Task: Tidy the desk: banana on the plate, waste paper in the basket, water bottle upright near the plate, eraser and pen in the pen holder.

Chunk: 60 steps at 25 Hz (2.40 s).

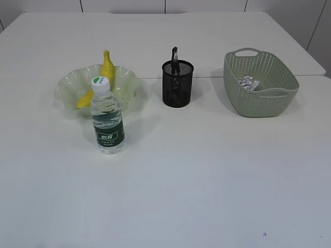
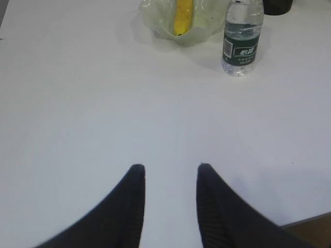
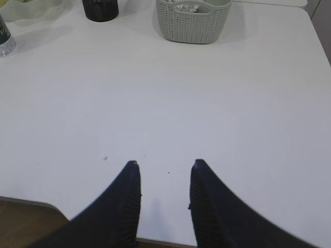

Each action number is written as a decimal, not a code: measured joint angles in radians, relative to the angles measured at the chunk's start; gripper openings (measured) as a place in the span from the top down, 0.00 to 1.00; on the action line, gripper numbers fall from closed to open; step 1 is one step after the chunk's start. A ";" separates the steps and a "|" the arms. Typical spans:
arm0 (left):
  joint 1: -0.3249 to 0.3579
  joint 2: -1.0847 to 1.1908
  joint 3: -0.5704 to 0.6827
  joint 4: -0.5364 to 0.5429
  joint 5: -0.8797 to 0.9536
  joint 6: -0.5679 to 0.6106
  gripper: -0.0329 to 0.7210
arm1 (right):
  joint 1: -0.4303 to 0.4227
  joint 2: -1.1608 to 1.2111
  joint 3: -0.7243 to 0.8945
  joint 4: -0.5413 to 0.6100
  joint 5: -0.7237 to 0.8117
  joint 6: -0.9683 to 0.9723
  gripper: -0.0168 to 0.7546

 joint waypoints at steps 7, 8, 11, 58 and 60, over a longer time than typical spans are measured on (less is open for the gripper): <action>0.000 0.000 0.000 0.005 0.000 -0.010 0.64 | 0.000 0.000 0.000 0.000 0.000 0.000 0.66; 0.000 0.000 0.000 0.005 0.000 -0.010 0.64 | 0.000 0.000 0.000 0.000 0.000 0.000 0.66; 0.000 0.000 0.000 0.005 0.000 -0.010 0.64 | 0.000 0.000 0.000 0.000 0.000 0.000 0.66; 0.000 0.000 0.000 0.075 0.000 -0.012 0.64 | 0.000 0.000 0.000 0.000 0.000 0.000 0.67; 0.000 0.000 0.000 0.075 0.000 -0.012 0.64 | 0.000 0.000 0.000 0.000 0.000 0.000 0.67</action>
